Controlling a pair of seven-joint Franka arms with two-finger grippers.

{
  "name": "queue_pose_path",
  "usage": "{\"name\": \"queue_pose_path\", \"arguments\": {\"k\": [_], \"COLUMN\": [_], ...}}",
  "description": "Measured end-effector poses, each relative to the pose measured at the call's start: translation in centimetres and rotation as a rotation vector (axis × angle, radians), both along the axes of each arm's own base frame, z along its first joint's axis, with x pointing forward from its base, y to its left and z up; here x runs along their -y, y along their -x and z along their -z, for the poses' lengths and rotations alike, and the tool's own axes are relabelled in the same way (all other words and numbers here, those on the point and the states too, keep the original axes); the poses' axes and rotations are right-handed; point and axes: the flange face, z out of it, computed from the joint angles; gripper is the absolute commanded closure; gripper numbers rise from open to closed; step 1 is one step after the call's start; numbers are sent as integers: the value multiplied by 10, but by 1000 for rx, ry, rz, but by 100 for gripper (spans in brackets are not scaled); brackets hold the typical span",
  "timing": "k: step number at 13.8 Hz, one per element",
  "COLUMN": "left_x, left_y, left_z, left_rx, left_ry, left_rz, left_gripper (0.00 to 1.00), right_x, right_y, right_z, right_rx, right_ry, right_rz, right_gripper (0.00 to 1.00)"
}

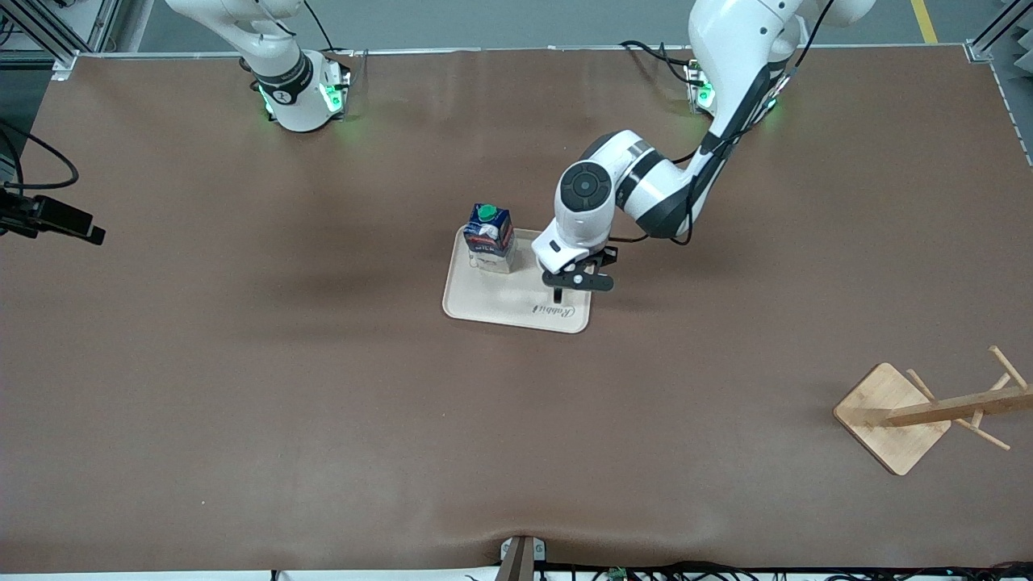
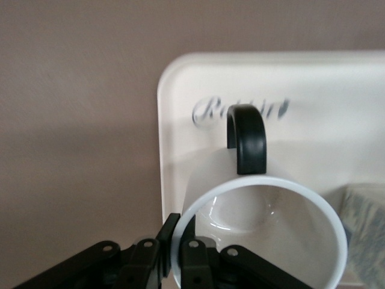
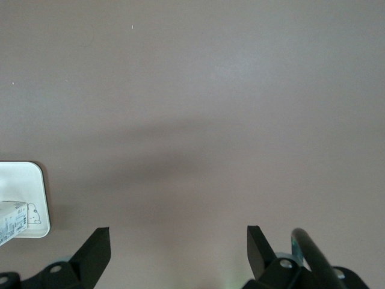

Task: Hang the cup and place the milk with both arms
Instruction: 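Grasp the white mug rim with the left gripper and lift, then carry the mug to the wooden stand and hang its handle on a peg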

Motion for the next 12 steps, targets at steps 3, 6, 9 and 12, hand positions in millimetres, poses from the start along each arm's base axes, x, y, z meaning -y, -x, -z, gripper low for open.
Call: {"name": "queue_pose_path", "arguments": {"k": [3,6,9,12], "left_x": [-32,-94,-175,-266], "left_y": [-49,-85,-101,-108], "left_z": [-71,-156,-214,-252], "left_rx": [34,65,70,48], "left_ry": [5,0,-17,-33], "left_rz": [-54,-66,-5,90], "left_gripper": [100,100,100,100], "right_x": [-8,-31,-58,-75], "right_y": [-4,-6,-1,-3], "right_z": [23,35,43,71], "right_rx": [-56,-106,-173,-244], "right_ry": [-5,-8,-18,-144], "right_rz": [1,-30,-31,46], "right_gripper": [0,0,0,0]}}
